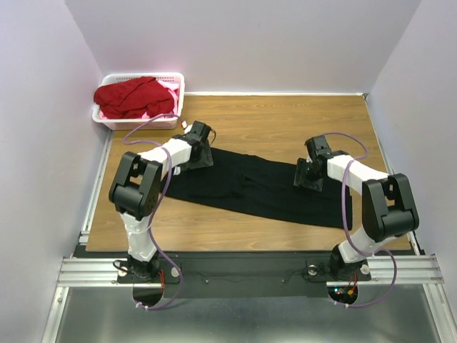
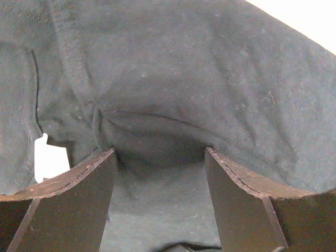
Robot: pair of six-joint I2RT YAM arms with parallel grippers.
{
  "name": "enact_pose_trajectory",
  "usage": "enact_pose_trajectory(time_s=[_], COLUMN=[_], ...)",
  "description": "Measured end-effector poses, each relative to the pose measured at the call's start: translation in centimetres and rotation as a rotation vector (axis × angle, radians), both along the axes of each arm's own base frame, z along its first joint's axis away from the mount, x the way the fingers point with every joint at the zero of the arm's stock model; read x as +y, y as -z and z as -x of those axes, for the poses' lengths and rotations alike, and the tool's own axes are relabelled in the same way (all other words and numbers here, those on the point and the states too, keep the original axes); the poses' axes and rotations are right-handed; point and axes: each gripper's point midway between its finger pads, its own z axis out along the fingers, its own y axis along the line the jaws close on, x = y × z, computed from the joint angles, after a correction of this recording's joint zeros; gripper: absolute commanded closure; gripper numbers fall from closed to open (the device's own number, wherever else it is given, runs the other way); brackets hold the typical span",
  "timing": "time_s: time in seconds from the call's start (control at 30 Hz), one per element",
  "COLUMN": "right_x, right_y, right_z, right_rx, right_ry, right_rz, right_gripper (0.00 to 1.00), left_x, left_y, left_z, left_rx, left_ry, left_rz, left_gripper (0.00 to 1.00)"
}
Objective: Fold and stack the t-shirts
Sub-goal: Fold the tshirt
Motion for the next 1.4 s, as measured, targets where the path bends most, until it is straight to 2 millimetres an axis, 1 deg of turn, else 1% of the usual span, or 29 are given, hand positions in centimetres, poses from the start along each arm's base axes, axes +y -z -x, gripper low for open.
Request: enact_pose_trajectory(time_s=[0.1, 0.17, 0.2, 0.27, 0.3, 0.37, 0.4, 0.47, 0.53, 0.57, 0.7, 0.77, 0.87, 0.9, 0.97, 1.03, 1.07, 1.1, 1.13, 1.17, 1.2, 1.23, 1.27, 1.3, 1.33, 1.37, 1.4], right_x=[0.3, 0.6, 0.7, 1.1, 1.4, 2.0, 2.3, 3.6, 5.0, 5.7, 8.7, 9.6, 10.0, 10.0, 10.4, 11.0, 11.2, 11.5, 11.6, 11.8, 12.0, 12.2, 12.5, 12.6, 12.8, 12.9, 13.0], right_y=[0.0, -0.1, -0.1, -0.1, -0.2, -0.3, -0.3, -0.5, -0.6, -0.6, -0.8, -0.9, -1.6, -2.0, -3.7, -5.6, -6.6, -7.6, -8.2, -9.0, -10.1, -10.5, -11.3, -11.4, -11.5, -11.4, -11.0], right_z=[1.0, 2.2, 2.5, 3.4, 3.9, 4.5, 4.8, 5.9, 6.9, 7.4, 9.0, 9.4, 9.3, 9.0, 7.2, 5.3, 4.4, 3.5, 3.0, 2.2, 1.1, 0.5, -0.8, -1.3, -1.9, -2.4, -2.8], right_rx=[-0.005, 0.003, 0.005, 0.016, 0.022, 0.033, 0.04, 0.069, 0.098, 0.114, 0.195, 0.222, 0.226, 0.22, 0.161, 0.083, 0.044, 0.003, -0.019, -0.048, -0.086, -0.104, -0.137, -0.148, -0.159, -0.163, -0.161], right_ry=[0.011, 0.014, 0.013, 0.008, 0.004, -0.003, -0.007, -0.034, -0.074, -0.095, -0.177, -0.201, -0.218, -0.22, -0.237, -0.263, -0.275, -0.286, -0.29, -0.3, -0.309, -0.315, -0.331, -0.337, -0.342, -0.349, -0.357], right_rz=[-0.033, -0.062, -0.072, -0.106, -0.123, -0.147, -0.16, -0.196, -0.219, -0.231, -0.263, -0.263, -0.248, -0.24, -0.238, -0.242, -0.241, -0.239, -0.24, -0.236, -0.23, -0.226, -0.216, -0.211, -0.208, -0.199, -0.19], right_gripper=[0.41, 0.4, 0.4, 0.39, 0.39, 0.37, 0.37, 0.35, 0.34, 0.34, 0.33, 0.32, 0.32, 0.32, 0.32, 0.32, 0.33, 0.33, 0.34, 0.35, 0.37, 0.39, 0.43, 0.44, 0.44, 0.47, 0.49], left_x=[-1.2, -2.7, -3.2, -5.0, -5.6, -7.3, -8.2, -9.8, -11.0, -11.5, -12.4, -12.7, -12.7, -12.6, -12.3, -11.7, -11.5, -11.3, -11.0, -10.5, -10.1, -9.8, -9.0, -8.6, -7.8, -7.5, -7.0], left_y=[-0.2, -0.2, -0.2, -0.4, -0.5, -0.6, -0.8, -1.1, -1.2, -1.3, -1.5, -1.6, -1.8, -1.9, -2.2, -2.9, -3.8, -4.3, -5.7, -8.4, -10.5, -11.7, -14.8, -16.2, -19.7, -21.7, -23.2], left_z=[-2.4, -5.2, -6.0, -8.9, -9.9, -13.0, -14.7, -17.4, -19.5, -20.3, -21.1, -21.5, -22.1, -22.3, -22.4, -21.9, -21.4, -21.1, -20.8, -20.1, -19.3, -18.8, -17.6, -16.9, -15.6, -14.9, -13.9], left_rx=[-0.012, -0.041, -0.046, -0.076, -0.091, -0.126, -0.151, -0.195, -0.24, -0.262, -0.293, -0.307, -0.324, -0.331, -0.342, -0.337, -0.338, -0.338, -0.349, -0.375, -0.395, -0.409, -0.45, -0.467, -0.517, -0.559, -0.597], left_ry=[0.022, 0.051, 0.063, 0.097, 0.106, 0.132, 0.143, 0.166, 0.189, 0.202, 0.243, 0.252, 0.261, 0.263, 0.268, 0.268, 0.267, 0.264, 0.255, 0.234, 0.221, 0.207, 0.177, 0.166, 0.143, 0.132, 0.115], left_rz=[-0.007, -0.007, -0.012, -0.017, -0.016, -0.017, -0.018, -0.009, -0.001, 0.003, 0.022, 0.04, 0.066, 0.07, 0.078, 0.074, 0.074, 0.073, 0.075, 0.085, 0.092, 0.1, 0.115, 0.121, 0.136, 0.154, 0.171], left_gripper=[0.23, 0.23, 0.23, 0.22, 0.22, 0.22, 0.22, 0.22, 0.22, 0.22, 0.22, 0.2, 0.16, 0.16, 0.15, 0.15, 0.15, 0.15, 0.15, 0.15, 0.16, 0.17, 0.19, 0.2, 0.22, 0.26, 0.27])
